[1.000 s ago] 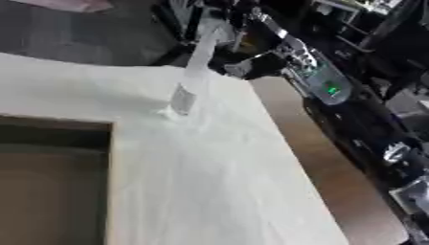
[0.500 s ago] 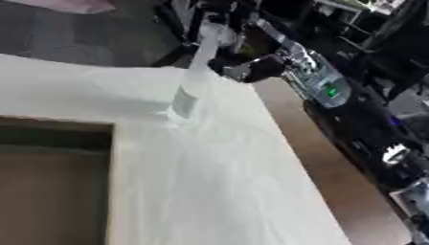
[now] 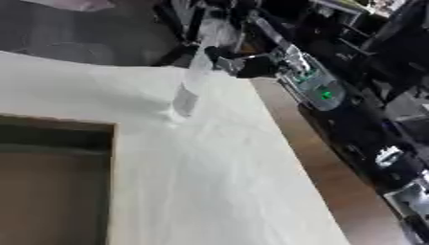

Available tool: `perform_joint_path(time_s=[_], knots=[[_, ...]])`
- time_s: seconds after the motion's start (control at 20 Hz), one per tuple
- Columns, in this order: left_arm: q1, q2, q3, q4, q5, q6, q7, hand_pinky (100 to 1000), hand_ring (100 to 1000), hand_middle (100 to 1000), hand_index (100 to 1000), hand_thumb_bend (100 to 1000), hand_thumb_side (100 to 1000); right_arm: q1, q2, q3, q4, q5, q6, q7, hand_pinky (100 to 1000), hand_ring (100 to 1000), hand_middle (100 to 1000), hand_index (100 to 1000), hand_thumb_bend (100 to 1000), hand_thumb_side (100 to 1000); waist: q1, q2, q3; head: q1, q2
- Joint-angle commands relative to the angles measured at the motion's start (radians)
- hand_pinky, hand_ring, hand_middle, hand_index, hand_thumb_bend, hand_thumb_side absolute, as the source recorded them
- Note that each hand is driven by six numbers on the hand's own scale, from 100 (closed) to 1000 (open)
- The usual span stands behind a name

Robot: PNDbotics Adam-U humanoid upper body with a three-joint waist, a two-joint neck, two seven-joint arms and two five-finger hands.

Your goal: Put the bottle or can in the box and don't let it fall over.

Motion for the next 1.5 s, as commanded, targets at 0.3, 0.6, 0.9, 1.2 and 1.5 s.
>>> perform_joint_path(time_s=[0.3,0.6,0.9,1.2,1.5], knots=[[0.001,0.001,0.004,-0.005,-0.007,0.001,-0.003,621,356,765,848,145,865,-0.008,-0.023,-0.009,-0.010,-0.001,-0.003,-0.008,956,1000,1000,947,171,100,0.000,-0.010,0.004,-0.009,-0.016],[0.001,-0.002,0.004,-0.005,-0.008,0.002,-0.004,622,356,765,848,145,866,-0.007,-0.020,-0.010,-0.007,-0.005,-0.006,-0.009,957,1000,1000,944,142,100,-0.001,-0.005,0.005,-0.011,-0.018],[0.003,-0.005,0.004,-0.005,-0.011,0.006,-0.006,623,356,765,849,145,869,-0.010,-0.023,-0.016,0.002,0.020,-0.018,0.013,987,1000,1000,998,269,100,-0.001,-0.001,0.004,-0.011,-0.019],[0.002,-0.007,0.003,-0.005,-0.014,0.008,-0.008,624,356,765,849,145,870,-0.008,-0.025,-0.027,0.014,0.074,-0.045,0.037,994,1000,1000,1000,266,100,-0.002,0.002,0.006,-0.012,-0.018],[0.001,-0.009,0.003,-0.005,-0.017,0.010,-0.012,625,356,766,849,146,872,-0.002,-0.022,-0.032,0.025,0.140,-0.056,0.044,983,1000,1000,1000,165,100,-0.005,0.005,0.007,-0.014,-0.020]])
